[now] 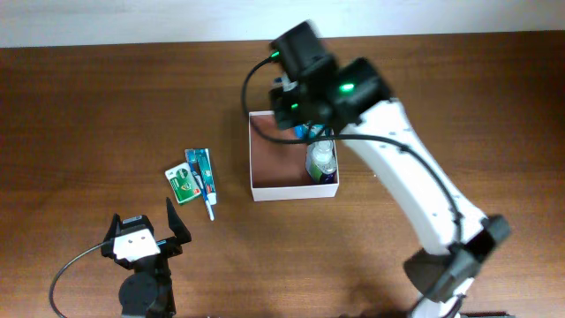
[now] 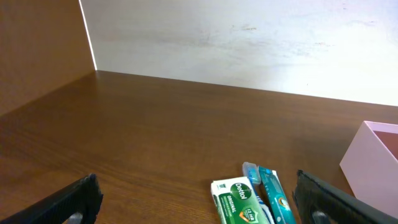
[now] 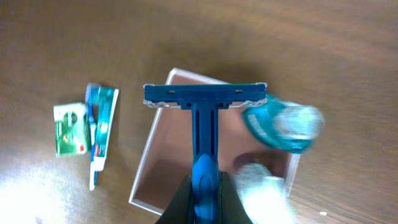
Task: Pack container
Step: 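Carry the razor left into the box and open the right gripper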
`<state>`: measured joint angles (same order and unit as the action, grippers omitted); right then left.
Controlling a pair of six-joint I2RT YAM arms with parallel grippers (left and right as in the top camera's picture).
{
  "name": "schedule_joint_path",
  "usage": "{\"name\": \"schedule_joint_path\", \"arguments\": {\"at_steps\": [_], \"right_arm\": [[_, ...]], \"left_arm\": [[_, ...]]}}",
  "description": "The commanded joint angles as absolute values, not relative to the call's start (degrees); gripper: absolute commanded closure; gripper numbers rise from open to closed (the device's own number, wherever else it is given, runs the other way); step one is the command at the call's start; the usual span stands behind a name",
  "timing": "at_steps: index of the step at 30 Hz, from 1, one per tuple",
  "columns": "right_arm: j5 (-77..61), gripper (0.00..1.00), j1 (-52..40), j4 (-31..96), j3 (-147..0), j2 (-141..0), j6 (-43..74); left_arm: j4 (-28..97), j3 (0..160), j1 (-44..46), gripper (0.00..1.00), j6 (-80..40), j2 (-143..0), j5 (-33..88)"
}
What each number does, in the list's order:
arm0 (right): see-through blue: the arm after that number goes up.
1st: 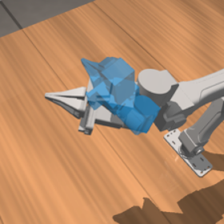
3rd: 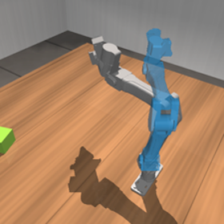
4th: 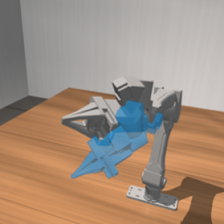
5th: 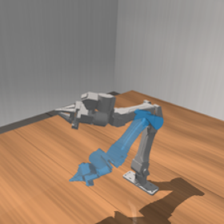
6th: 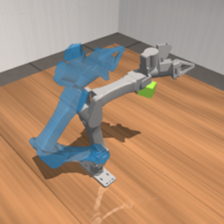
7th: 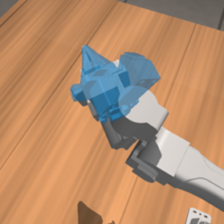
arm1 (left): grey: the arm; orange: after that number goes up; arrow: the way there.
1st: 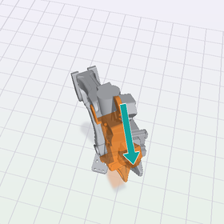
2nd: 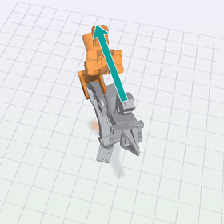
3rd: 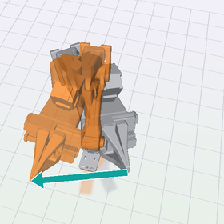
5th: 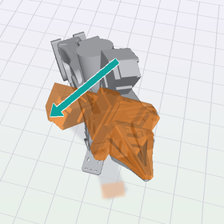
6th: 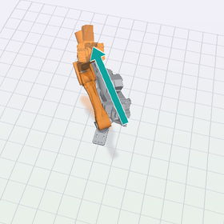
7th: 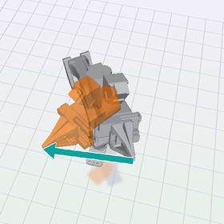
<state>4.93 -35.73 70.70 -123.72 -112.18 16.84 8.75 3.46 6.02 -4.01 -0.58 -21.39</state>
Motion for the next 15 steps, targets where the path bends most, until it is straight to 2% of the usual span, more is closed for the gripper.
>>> {"name": "schedule_joint_path", "arguments": {"at_steps": [1, 11, 13, 15], "right_arm": [[5.1, 0.96, -38.0, 70.7, -123.3, -117.6, 18.6], [5.2, 0.94, -38.2, 69.2, -123.3, -121.4, 22.2], [5.1, 0.51, -38.2, 68.8, -123.3, -121.4, 22.2], [5.2, 0.48, -38.2, 68.3, -123.5, -121.1, 22.2]], "left_arm": [[8.6, 2.8, 5.7, 0.01, -3.0, -0.3, -21.2], [8.6, 2.8, 5.7, 0.01, -3.0, -0.3, -21.2], [8.6, 2.8, 5.7, 0.01, -3.0, -0.3, -21.2], [8.6, 2.8, 5.7, 0.01, -3.0, -0.3, -21.2]]}}
